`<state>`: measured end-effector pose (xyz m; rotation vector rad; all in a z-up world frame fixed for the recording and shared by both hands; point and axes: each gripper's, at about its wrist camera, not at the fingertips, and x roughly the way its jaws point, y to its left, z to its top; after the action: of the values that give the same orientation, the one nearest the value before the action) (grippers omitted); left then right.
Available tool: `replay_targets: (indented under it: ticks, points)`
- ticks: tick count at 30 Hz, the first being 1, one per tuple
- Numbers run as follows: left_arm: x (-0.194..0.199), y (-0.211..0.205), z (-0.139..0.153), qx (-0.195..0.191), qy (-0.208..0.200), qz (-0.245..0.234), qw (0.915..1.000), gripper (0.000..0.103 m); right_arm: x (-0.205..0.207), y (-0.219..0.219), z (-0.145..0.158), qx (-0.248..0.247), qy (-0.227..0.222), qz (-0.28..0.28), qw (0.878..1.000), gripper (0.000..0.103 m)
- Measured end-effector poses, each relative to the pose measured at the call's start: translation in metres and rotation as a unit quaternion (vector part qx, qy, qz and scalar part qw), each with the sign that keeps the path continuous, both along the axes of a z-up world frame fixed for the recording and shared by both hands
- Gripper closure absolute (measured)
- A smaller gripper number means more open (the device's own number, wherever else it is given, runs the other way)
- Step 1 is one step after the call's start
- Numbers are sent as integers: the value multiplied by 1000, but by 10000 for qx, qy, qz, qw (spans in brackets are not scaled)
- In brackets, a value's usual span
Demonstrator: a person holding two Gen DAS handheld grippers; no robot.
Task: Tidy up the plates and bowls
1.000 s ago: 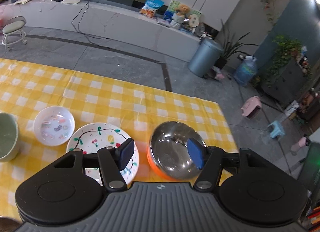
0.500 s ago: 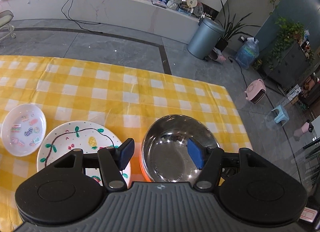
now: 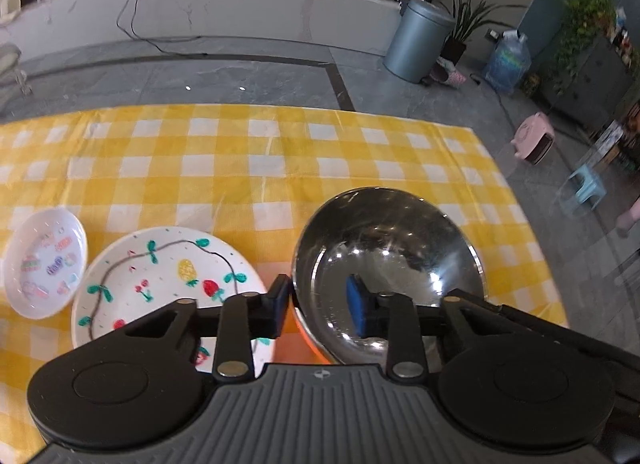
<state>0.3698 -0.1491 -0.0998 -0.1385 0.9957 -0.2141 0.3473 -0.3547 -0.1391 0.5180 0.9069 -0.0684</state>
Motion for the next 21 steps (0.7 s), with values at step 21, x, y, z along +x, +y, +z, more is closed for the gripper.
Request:
replay_targets:
  ticks: [21]
  points:
    - [-45, 27, 46, 257, -303, 364, 9985, 93, -27, 21, 42, 20, -234, 401, 9989, 92]
